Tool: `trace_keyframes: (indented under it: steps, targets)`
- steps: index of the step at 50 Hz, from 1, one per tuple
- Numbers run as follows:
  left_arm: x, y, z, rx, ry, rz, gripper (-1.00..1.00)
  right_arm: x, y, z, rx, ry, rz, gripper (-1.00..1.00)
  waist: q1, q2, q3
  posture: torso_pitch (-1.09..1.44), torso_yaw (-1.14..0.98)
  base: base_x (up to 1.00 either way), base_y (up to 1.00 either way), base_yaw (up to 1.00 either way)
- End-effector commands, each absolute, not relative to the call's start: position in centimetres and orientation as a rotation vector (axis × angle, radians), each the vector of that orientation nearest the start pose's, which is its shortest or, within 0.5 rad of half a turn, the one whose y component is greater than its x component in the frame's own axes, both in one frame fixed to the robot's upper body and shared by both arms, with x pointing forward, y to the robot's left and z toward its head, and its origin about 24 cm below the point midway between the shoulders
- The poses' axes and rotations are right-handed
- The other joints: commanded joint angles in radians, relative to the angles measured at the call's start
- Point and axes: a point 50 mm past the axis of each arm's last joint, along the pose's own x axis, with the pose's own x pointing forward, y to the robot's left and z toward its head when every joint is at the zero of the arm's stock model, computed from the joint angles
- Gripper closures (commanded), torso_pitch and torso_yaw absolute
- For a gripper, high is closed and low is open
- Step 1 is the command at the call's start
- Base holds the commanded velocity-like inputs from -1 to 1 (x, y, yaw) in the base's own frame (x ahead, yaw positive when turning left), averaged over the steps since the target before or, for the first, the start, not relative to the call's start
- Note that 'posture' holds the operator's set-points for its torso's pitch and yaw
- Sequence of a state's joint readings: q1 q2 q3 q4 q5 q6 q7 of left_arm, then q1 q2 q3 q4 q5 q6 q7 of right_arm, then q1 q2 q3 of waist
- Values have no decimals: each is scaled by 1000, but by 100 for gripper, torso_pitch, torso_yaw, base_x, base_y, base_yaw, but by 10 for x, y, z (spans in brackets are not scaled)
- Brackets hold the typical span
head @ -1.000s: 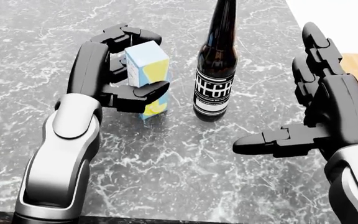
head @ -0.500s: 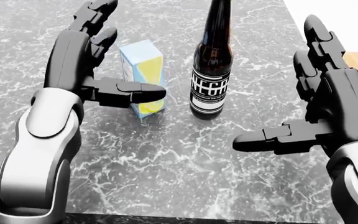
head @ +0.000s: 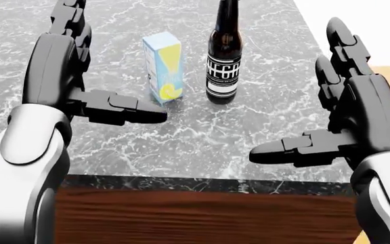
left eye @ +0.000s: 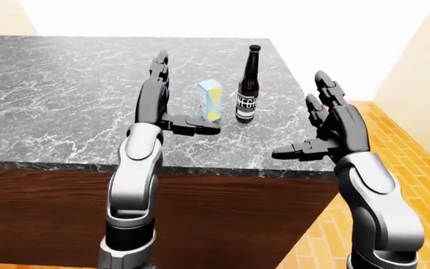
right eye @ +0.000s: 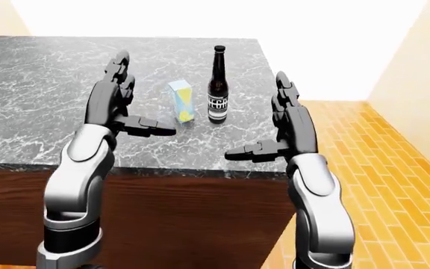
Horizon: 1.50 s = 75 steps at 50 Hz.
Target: Move the drinks to the dining counter.
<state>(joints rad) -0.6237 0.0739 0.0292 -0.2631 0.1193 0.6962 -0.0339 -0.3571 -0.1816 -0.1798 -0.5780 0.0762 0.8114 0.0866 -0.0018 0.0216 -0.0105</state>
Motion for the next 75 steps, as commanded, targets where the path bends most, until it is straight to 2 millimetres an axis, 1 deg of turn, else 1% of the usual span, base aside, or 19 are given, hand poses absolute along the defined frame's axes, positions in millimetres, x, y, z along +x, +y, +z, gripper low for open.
trace_keyframes:
  steps: [1,4,7,9,10,13,23,27,29,30,32,37,39,49,53,54,61,66,75]
  targets:
    - [314,125,230,166,-269,-61,-100,268,-181,207,-100,-211,4,-100,-3,6,-24,0,0,-81,-3,0]
    - [308,127,232,163,-273,-58,-100,267,-179,209,-107,-209,7,-100,2,-14,-18,0,0,-53,-13,0]
    - [301,130,230,144,-283,-55,-100,269,-179,207,-108,-202,7,-100,17,-73,50,0,0,-2,-28,0]
    - [298,129,231,140,-287,-56,-100,271,-181,207,-115,-203,-23,-100,3,-123,21,0,0,0,-25,-41]
    - [297,129,231,140,-288,-57,-100,271,-181,207,-116,-204,-28,-100,-7,-113,66,0,0,0,0,-89]
    - [293,128,232,143,-297,-64,-100,270,-181,209,-119,-217,-32,-100,-2,-97,5,0,0,0,0,-100]
    - [293,125,230,145,-308,-81,-100,269,-181,210,-134,-240,-44,-100,-17,2,56,0,0,0,0,-100]
    - [297,124,225,148,-300,-87,-100,275,-178,207,-136,-243,-36,-100,-14,47,46,0,0,0,0,-100]
    - [297,124,224,148,-297,-86,-100,275,-179,208,-134,-244,-35,-100,-5,102,2,0,0,0,0,-100]
    - [296,124,224,149,-298,-87,-100,275,-179,209,-135,-247,-36,-100,15,40,43,0,0,0,0,-100]
    - [297,123,225,149,-297,-88,-100,275,-179,210,-136,-249,-38,-100,2,45,30,0,0,0,0,-100]
    - [295,122,225,152,-297,-91,-100,276,-178,209,-145,-244,-31,-100,12,-29,37,0,0,0,0,-100]
    - [294,122,225,149,-296,-89,-100,276,-177,211,-147,-245,-28,-100,-4,-116,7,0,0,0,0,-100]
    - [289,123,224,153,-299,-87,-100,276,-173,208,-150,-243,-18,-100,-13,8,57,0,0,0,0,-100]
    - [288,124,224,153,-300,-88,-100,273,-173,211,-148,-249,-25,-100,2,116,12,0,0,0,0,-100]
    - [288,124,224,154,-301,-88,-100,273,-174,211,-149,-249,-26,-100,16,55,59,0,0,0,0,-100]
    - [286,122,224,153,-302,-91,-100,270,-173,213,-149,-255,-24,-100,5,3,31,0,0,0,0,-100]
    - [287,119,222,150,-297,-100,-100,270,-174,212,-147,-256,-26,-100,-3,-119,2,0,0,0,0,-100]
    - [287,117,225,153,-302,-101,-100,268,-177,211,-138,-260,-28,-100,-21,-11,47,0,0,0,0,-100]
